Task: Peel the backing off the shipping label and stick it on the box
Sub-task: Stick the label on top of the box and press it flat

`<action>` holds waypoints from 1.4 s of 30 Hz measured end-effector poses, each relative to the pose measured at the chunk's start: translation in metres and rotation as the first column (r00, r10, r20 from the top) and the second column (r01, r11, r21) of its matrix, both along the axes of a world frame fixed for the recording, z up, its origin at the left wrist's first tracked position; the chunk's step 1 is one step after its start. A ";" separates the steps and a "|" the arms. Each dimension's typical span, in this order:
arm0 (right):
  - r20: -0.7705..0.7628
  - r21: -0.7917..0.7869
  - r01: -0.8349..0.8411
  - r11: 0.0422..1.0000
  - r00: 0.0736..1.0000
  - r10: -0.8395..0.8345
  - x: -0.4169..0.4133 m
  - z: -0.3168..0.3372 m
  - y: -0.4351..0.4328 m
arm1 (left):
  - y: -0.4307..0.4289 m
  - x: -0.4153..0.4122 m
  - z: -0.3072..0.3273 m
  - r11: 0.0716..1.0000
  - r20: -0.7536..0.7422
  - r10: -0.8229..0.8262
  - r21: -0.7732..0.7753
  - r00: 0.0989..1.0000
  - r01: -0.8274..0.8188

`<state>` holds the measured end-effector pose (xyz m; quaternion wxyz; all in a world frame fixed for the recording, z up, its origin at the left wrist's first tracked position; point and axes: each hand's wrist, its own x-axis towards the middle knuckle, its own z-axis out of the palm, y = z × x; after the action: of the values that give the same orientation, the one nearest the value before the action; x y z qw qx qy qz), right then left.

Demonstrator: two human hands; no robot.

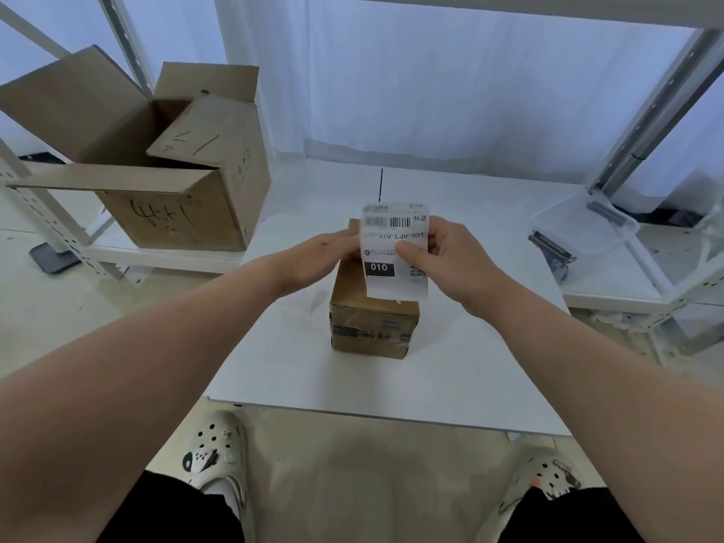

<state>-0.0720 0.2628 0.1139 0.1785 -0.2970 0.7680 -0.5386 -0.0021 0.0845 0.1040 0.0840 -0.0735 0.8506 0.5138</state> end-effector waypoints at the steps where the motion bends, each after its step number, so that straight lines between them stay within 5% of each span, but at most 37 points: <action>1: -0.005 -0.009 -0.003 1.000 1.000 0.003 0.000 0.000 0.002 | -0.002 0.002 -0.001 0.998 0.005 -0.040 -0.047 0.999 0.040; 4: -0.006 -0.037 -0.004 0.999 1.000 0.003 0.001 0.000 0.007 | -0.008 0.002 -0.012 0.923 -0.016 -0.200 -0.340 0.980 0.182; 10: -0.078 -0.084 0.019 0.996 0.997 -0.025 0.003 -0.001 0.012 | -0.010 0.002 -0.018 0.801 0.000 -0.217 -0.572 0.976 0.178; 16: -0.060 -0.197 0.129 0.972 0.988 -0.144 0.005 0.010 0.012 | -0.009 0.005 -0.021 0.799 -0.010 -0.224 -0.574 0.975 0.178; 18: 0.022 -0.310 0.206 0.928 0.978 -0.209 -0.001 0.021 0.011 | -0.007 0.007 -0.019 0.821 -0.011 -0.222 -0.542 0.975 0.181; 23: 0.250 -0.242 0.186 0.952 0.960 -0.124 0.000 0.025 0.012 | 0.009 0.016 -0.014 0.873 -0.045 -0.199 -0.462 0.979 0.156; 26: 0.494 -0.266 0.298 0.917 0.859 -0.136 -0.002 0.022 0.007 | 0.016 0.019 -0.019 0.888 -0.072 -0.156 -0.447 0.985 0.108; 28: 0.595 -0.223 0.326 0.919 0.792 -0.136 -0.006 0.021 0.005 | 0.019 0.022 -0.016 0.954 -0.086 -0.072 -0.297 0.994 0.044; 31: 0.641 -0.115 0.313 0.943 0.748 -0.170 -0.011 0.017 -0.001 | 0.017 0.012 0.001 0.971 -0.121 0.238 0.005 0.964 -0.239; 35: 0.642 0.023 0.239 0.971 0.740 -0.198 -0.010 0.007 -0.010 | 0.010 0.001 0.023 0.772 0.154 0.428 0.450 0.890 -0.449; 42: 0.637 0.115 0.230 0.966 0.729 -0.249 -0.011 0.003 -0.030 | 0.012 -0.014 0.019 0.783 0.165 0.463 0.385 0.871 -0.489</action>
<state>-0.0834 0.2332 0.1167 0.3655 0.0109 0.6985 -0.6152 -0.0157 0.0969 0.1232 -0.0084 -0.2819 0.6725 0.6842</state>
